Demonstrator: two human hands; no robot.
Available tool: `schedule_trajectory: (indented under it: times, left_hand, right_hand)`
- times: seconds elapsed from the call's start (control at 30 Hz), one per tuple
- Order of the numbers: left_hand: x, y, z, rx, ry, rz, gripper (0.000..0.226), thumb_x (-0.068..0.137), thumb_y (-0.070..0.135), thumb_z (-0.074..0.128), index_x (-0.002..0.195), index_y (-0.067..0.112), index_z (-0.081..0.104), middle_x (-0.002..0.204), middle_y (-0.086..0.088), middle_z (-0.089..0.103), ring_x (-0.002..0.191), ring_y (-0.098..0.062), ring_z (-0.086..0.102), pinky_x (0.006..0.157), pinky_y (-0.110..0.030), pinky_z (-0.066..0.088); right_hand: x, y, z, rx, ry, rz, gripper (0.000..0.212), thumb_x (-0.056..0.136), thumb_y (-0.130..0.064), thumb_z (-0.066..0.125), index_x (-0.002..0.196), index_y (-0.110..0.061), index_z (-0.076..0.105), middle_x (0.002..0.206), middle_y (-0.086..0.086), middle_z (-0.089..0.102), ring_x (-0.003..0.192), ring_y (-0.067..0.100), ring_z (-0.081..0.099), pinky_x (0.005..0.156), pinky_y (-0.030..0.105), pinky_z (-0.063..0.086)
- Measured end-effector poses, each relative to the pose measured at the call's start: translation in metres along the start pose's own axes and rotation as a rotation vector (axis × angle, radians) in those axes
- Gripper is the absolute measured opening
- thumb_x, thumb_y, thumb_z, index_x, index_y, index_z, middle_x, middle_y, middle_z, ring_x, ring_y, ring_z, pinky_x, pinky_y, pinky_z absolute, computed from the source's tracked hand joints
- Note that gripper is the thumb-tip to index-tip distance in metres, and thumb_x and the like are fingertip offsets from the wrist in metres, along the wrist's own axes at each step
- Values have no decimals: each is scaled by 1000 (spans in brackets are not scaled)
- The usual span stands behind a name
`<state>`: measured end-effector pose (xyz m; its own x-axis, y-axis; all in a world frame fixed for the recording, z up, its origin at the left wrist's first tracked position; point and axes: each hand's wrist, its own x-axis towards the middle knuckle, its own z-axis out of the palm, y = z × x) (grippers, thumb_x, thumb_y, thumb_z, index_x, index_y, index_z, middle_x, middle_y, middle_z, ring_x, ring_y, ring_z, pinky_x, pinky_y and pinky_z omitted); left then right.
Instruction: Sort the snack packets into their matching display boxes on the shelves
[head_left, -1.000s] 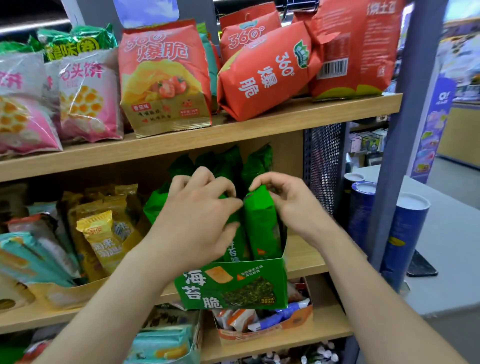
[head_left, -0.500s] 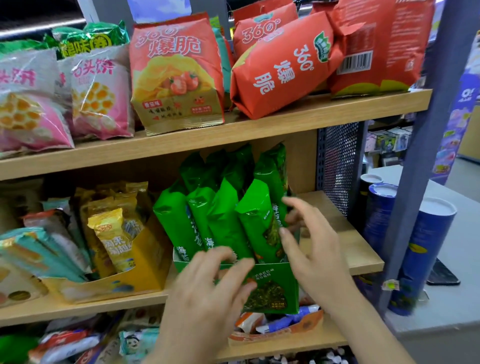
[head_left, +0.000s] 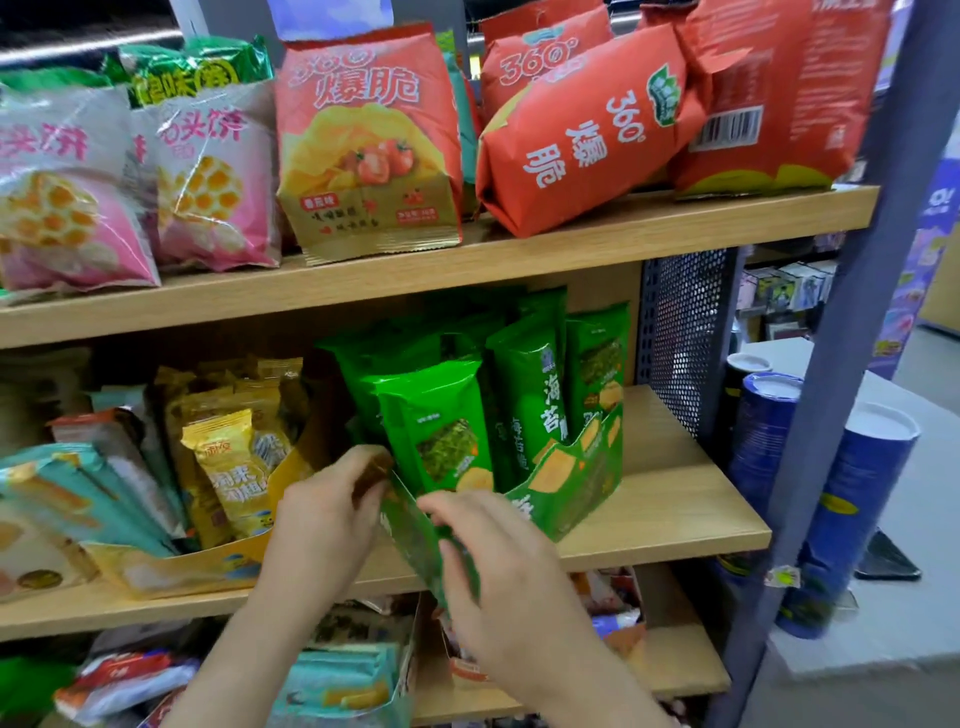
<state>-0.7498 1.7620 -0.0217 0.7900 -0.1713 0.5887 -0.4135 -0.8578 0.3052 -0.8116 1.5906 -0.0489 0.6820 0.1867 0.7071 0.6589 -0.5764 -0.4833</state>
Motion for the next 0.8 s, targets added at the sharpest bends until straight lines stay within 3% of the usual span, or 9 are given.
schedule_trajectory:
  times: [0.1,0.17,0.27,0.37,0.47,0.57,0.63,0.7,0.8]
  left_hand:
    - [15,-15,-2,-39,-35,-154,34,87,-2,60,114,17,69,103,-4,73,96,-25,67,75,-25,44]
    - [17,-20,-9,-275,-81,-288,38,92,-4,48,112,23,65,111,-4,69,107,-21,64,90,-31,50]
    - [7,-5,-21,-587,80,-400,31,101,6,42,120,23,60,118,0,65,106,-7,63,92,-34,53]
    - [-6,23,-27,-547,102,-330,53,93,34,54,143,26,41,134,14,50,117,3,51,99,-25,45]
    - [-8,41,-9,-378,-26,-316,92,80,57,58,154,30,11,145,18,33,135,-3,32,110,-31,32]
    - [-7,44,9,-295,-30,-289,86,86,50,60,154,25,13,143,6,44,133,-13,37,107,-32,36]
    - [-1,39,12,-316,-32,-308,75,87,46,61,149,27,23,129,7,53,123,-15,47,100,-37,45]
    - [6,33,7,-347,-87,-344,71,86,44,64,145,30,25,122,9,56,113,-16,55,92,-42,51]
    - [14,23,-3,-364,-145,-382,71,86,38,67,141,26,25,113,6,62,97,-15,63,81,-45,56]
  right_hand:
    - [13,-13,22,-5,-63,22,44,90,-4,51,132,-14,54,124,4,57,113,20,52,96,35,47]
    - [21,-20,29,53,-131,54,45,93,-6,48,136,-16,51,131,2,51,120,17,47,102,31,41]
    - [28,-28,23,176,-153,69,41,97,-9,47,136,-22,51,133,-8,48,121,4,44,105,20,37]
    - [26,-15,-6,106,153,111,35,94,-16,55,128,-25,57,124,-11,53,118,-1,48,102,17,38]
    - [28,22,-51,-20,501,410,55,85,-28,71,135,-23,48,131,-4,46,119,6,45,102,22,36]
    - [43,55,-81,-52,349,714,87,81,-46,74,149,-19,27,147,3,36,135,20,37,111,39,34]
    - [55,67,-84,-118,262,741,84,79,-54,72,141,-12,35,133,8,50,125,28,49,104,46,42]
    - [64,70,-82,-198,228,715,66,81,-53,71,125,-11,45,101,3,59,97,27,59,91,48,50]
    - [67,68,-81,-269,204,543,33,85,-44,71,87,-22,46,68,-6,50,64,16,51,72,40,48]
